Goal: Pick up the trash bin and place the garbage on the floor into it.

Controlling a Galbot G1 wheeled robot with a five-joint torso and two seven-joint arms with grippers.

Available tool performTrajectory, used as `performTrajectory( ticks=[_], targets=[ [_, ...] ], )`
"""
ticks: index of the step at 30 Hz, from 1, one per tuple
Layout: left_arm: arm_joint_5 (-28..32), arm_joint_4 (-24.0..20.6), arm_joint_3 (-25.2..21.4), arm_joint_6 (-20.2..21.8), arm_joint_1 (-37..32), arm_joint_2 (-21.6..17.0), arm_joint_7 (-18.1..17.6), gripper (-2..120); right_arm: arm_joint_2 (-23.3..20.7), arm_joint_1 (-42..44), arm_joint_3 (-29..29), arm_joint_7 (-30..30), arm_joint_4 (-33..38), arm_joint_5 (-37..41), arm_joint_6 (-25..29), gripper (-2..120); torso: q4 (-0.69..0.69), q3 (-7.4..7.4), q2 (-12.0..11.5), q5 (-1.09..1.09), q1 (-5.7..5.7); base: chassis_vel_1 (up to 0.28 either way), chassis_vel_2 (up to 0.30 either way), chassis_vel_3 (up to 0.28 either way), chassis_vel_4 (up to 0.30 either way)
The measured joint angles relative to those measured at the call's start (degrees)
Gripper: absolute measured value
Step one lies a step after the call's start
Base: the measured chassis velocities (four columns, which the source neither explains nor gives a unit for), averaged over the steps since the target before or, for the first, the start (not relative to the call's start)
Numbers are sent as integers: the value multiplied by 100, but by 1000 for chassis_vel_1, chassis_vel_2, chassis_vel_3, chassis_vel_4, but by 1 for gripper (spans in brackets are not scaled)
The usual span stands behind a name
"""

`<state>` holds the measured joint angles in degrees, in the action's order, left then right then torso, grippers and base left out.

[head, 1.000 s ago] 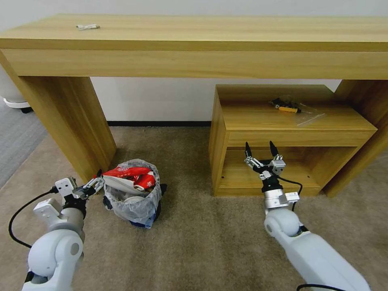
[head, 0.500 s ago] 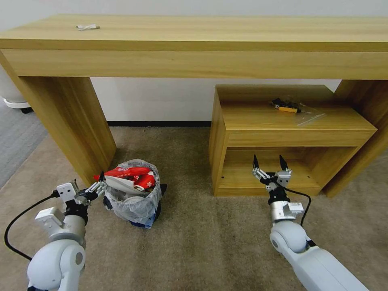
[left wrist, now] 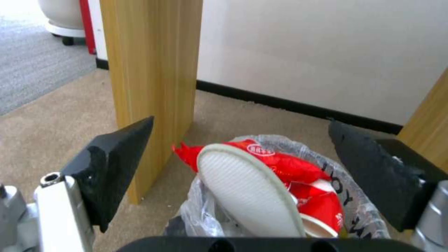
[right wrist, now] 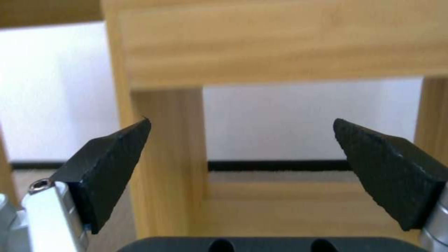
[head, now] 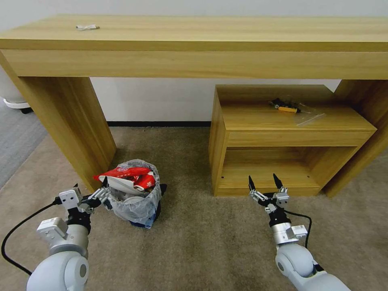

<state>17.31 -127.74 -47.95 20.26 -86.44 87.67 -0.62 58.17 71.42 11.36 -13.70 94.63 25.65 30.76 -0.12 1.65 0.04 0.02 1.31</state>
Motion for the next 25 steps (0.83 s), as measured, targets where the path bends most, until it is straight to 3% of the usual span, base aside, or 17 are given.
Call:
performTrajectory(
  ticks=[11, 17, 25],
  targets=[
    [-222, -33, -43, 131, 126, 124, 72, 100, 219, -334, 89, -278, 111, -356, -259, 100, 1, 0, 0, 0, 0, 0, 0, 0, 0],
    [-458, -19, 183, 183, 247, 334, 122, 100, 696, -392, -17, -409, 346, -430, -402, 100, 1, 0, 0, 0, 0, 0, 0, 0, 0],
    [-335, -45, 182, 281, 253, 267, 45, 100, 819, -488, -120, -563, 399, -481, -459, 100, 1, 0, 0, -1, 0, 0, 0, 0, 0]
  ],
)
